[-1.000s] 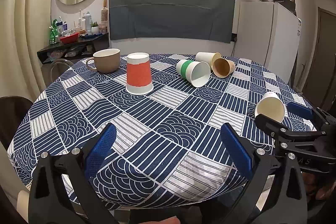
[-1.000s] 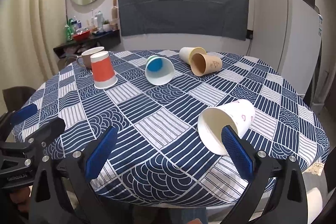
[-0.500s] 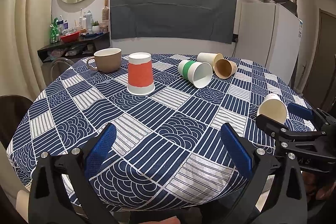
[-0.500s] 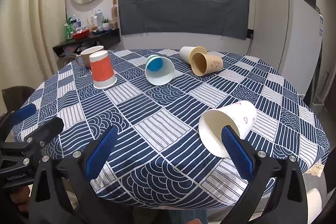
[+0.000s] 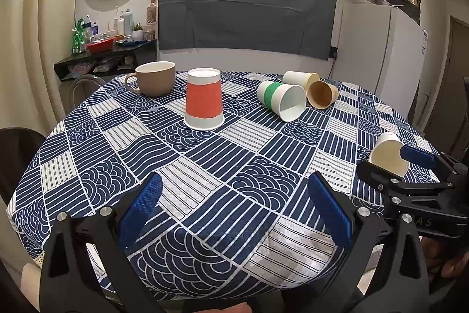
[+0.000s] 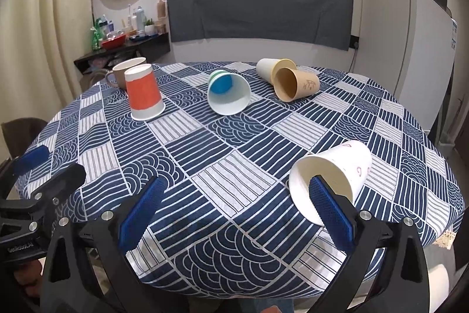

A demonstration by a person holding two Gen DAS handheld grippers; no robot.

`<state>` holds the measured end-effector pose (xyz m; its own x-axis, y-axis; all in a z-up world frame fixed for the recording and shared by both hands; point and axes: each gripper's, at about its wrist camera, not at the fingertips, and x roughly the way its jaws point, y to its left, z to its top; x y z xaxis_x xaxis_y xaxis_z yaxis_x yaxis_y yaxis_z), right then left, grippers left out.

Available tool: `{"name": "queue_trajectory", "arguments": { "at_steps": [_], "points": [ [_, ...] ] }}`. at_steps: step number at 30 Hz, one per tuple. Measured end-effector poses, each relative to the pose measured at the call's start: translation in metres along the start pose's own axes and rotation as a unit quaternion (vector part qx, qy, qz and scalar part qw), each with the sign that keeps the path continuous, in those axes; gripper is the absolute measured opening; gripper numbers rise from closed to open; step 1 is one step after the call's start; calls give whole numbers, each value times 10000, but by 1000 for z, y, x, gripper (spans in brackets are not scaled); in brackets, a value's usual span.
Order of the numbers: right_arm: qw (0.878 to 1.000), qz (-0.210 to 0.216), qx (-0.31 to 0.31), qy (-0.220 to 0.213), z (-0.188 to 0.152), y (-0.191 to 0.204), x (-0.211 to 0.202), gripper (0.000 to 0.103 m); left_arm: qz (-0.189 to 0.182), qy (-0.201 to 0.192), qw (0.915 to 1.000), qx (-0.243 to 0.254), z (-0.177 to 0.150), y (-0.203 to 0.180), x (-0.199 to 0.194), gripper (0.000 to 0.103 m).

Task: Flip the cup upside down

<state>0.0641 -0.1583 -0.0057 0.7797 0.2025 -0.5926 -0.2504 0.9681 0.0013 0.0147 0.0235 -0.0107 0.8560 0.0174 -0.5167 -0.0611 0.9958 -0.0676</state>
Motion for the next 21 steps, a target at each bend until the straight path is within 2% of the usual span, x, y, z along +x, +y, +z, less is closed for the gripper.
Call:
{"name": "queue_trajectory", "arguments": {
  "at_steps": [21],
  "points": [
    [9987,237,-176,418,25,28,55,95,103,86,9998,-122,5,33,34,97]
  ]
}}
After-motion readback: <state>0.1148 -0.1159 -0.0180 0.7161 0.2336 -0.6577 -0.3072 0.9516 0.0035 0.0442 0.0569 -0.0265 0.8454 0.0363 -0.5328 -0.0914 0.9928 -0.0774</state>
